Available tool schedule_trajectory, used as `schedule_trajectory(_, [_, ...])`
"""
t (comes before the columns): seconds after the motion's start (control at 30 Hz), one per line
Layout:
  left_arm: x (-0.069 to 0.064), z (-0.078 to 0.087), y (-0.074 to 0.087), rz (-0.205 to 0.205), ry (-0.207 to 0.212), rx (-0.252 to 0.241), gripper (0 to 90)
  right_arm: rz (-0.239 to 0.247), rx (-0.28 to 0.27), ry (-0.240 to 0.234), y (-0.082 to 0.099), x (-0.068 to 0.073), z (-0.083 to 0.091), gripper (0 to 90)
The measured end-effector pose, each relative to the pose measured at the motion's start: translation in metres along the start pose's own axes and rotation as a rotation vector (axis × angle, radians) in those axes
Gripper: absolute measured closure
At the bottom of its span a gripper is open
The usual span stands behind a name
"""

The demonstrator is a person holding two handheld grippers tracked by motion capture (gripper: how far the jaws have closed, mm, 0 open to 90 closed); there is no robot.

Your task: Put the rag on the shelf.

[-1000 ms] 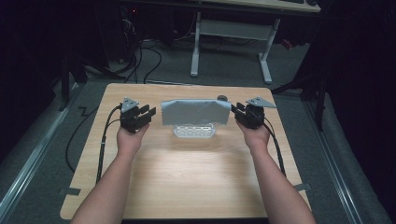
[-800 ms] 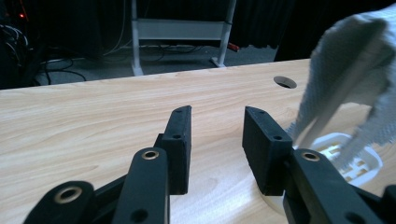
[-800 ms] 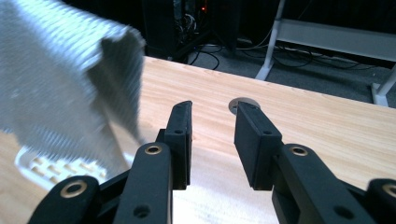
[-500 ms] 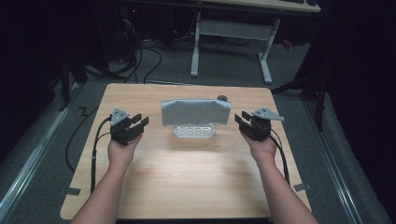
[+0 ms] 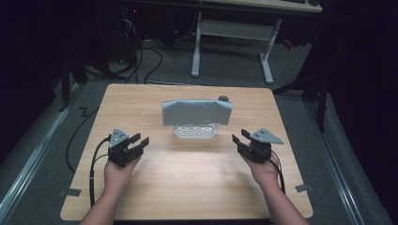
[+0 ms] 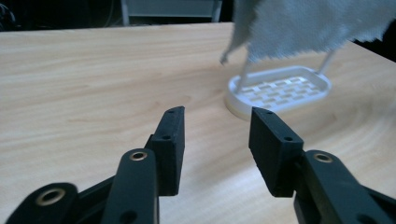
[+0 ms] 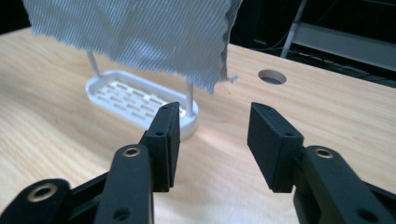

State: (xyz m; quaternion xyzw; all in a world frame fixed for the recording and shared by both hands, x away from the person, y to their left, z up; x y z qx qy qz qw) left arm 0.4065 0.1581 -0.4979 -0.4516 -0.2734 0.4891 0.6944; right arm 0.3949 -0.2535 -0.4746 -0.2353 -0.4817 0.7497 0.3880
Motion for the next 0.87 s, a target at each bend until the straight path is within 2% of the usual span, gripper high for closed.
schedule_trajectory(0.1, [-0.010, 0.007, 0.010, -0.011, 0.017, 0.021, 54.1, -0.005, 0.032, -0.006, 0.014, 0.007, 0.003, 53.4])
schedule_trajectory(0.17, [-0.017, 0.011, 0.018, -0.021, 0.032, 0.038, 52.8, -0.010, 0.049, 0.023, 0.022, 0.011, 0.005, 53.7])
schedule_trajectory(0.2, [-0.020, 0.013, 0.023, -0.031, 0.036, 0.045, 51.3, -0.013, 0.060, 0.021, 0.027, 0.014, 0.007, 53.9])
schedule_trajectory(0.33, [-0.033, 0.024, 0.041, -0.071, 0.058, 0.068, 41.2, -0.019, 0.075, 0.021, 0.042, 0.021, 0.014, 49.4])
schedule_trajectory(0.4, [-0.038, 0.032, 0.052, -0.068, 0.058, 0.084, 39.8, -0.023, 0.100, 0.016, 0.049, 0.025, 0.017, 46.9])
schedule_trajectory(0.47, [-0.042, 0.036, 0.059, -0.048, 0.077, 0.126, 38.3, -0.016, 0.097, 0.025, 0.058, 0.030, 0.022, 45.8])
schedule_trajectory(0.53, [-0.042, 0.037, 0.059, -0.046, 0.080, 0.134, 37.6, -0.020, 0.095, 0.038, 0.072, 0.033, 0.029, 47.7])
schedule_trajectory(0.57, [-0.042, 0.036, 0.058, -0.057, 0.071, 0.132, 37.5, -0.035, 0.109, 0.028, 0.074, 0.033, 0.028, 46.1])
schedule_trajectory(0.6, [-0.041, 0.034, 0.058, -0.061, 0.066, 0.127, 37.3, -0.054, 0.118, 0.011, 0.074, 0.032, 0.027, 45.1])
schedule_trajectory(0.67, [-0.038, 0.031, 0.058, -0.054, 0.063, 0.133, 36.8, -0.043, 0.107, 0.013, 0.072, 0.031, 0.025, 45.2])
schedule_trajectory(0.73, [-0.036, 0.029, 0.059, -0.053, 0.059, 0.141, 36.6, -0.054, 0.120, 0.005, 0.072, 0.031, 0.020, 45.1])
schedule_trajectory(0.8, [-0.034, 0.029, 0.059, -0.064, 0.049, 0.142, 36.5, -0.041, 0.123, -0.001, 0.072, 0.034, 0.018, 44.9])
schedule_trajectory(0.87, [-0.031, 0.029, 0.060, -0.059, 0.047, 0.145, 36.3, -0.012, 0.129, -0.001, 0.072, 0.036, 0.018, 44.7])
Point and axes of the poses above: each handheld gripper's, and its own axes: z roughly backward along the jaws, y roughly out of its underside, x roughly to its left, the point moved 3 cm from there along -z, roughly forward along the jaws, and after that the axes turned 11 degrees about -y, right-handed, at the moved point
